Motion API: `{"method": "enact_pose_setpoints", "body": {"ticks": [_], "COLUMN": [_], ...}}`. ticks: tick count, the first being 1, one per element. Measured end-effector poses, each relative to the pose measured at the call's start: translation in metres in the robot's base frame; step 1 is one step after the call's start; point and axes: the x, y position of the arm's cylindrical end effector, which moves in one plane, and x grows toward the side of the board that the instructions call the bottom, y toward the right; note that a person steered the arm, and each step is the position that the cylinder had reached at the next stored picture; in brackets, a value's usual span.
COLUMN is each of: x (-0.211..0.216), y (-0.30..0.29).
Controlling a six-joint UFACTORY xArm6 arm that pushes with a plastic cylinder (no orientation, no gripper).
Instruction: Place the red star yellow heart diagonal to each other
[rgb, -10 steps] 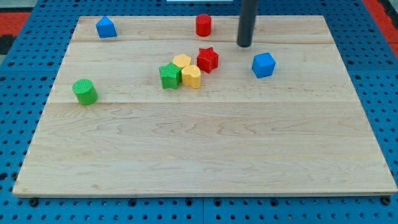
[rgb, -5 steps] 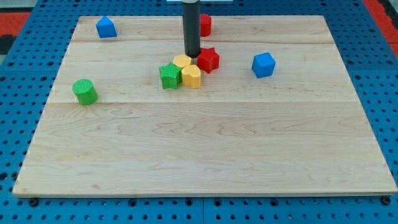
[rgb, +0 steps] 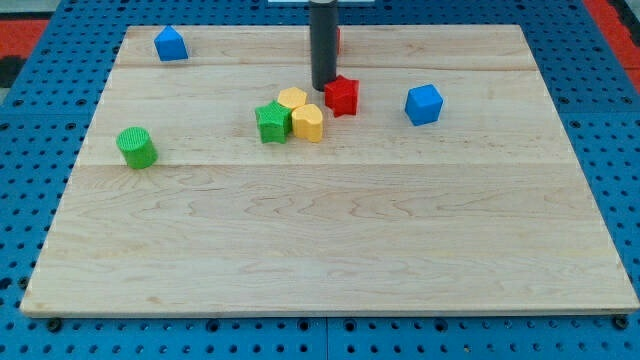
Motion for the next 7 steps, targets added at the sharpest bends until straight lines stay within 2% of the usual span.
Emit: {"method": "enact_pose_setpoints", "body": {"ticks": [1, 2, 3, 4, 5, 6, 7], "x": [0.033, 0.077, 0.100, 0.099, 0.099, 0.098, 0.078], "y": [0.003, -0.031, -0.054, -0.053, -0.019, 0.049, 0.100]}}
